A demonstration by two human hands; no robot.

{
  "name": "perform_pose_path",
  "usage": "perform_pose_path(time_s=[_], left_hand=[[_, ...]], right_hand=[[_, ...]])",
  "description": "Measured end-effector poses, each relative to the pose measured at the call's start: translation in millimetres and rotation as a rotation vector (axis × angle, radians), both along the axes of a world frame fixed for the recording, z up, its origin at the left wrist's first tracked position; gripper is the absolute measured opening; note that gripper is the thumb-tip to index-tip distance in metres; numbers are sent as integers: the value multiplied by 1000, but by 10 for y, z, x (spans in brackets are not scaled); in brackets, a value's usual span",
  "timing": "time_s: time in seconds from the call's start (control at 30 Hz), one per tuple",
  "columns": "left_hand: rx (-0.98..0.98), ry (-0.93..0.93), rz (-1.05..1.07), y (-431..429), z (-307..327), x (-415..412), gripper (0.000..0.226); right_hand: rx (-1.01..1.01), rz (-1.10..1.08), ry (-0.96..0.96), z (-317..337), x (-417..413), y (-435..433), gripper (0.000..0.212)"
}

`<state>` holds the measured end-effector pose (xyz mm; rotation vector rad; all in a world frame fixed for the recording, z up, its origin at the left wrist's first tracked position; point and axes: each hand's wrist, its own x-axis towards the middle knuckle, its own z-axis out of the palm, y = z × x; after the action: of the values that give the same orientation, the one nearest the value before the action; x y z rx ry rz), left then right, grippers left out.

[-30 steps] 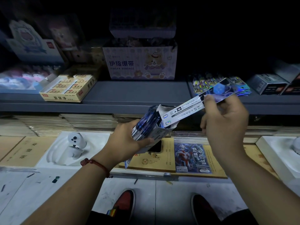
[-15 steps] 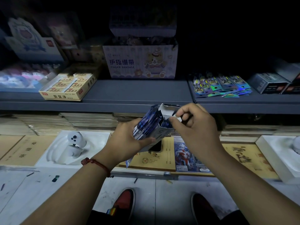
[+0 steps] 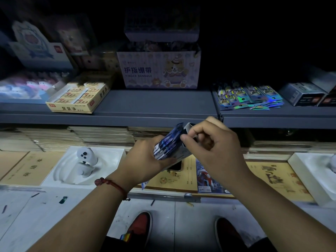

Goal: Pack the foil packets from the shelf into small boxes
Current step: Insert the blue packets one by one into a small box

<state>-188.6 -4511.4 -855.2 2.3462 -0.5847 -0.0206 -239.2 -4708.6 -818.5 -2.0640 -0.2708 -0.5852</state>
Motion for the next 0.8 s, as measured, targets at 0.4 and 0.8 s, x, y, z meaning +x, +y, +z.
perform_pose_path(time_s=[0.4, 0.8], left_hand=[[83, -48, 21, -9, -93, 37, 30], [116, -20, 44, -85, -106, 39, 29]], right_hand=[[1, -21, 111, -9, 0, 28, 11], [156, -108, 148, 14, -33, 95, 18]])
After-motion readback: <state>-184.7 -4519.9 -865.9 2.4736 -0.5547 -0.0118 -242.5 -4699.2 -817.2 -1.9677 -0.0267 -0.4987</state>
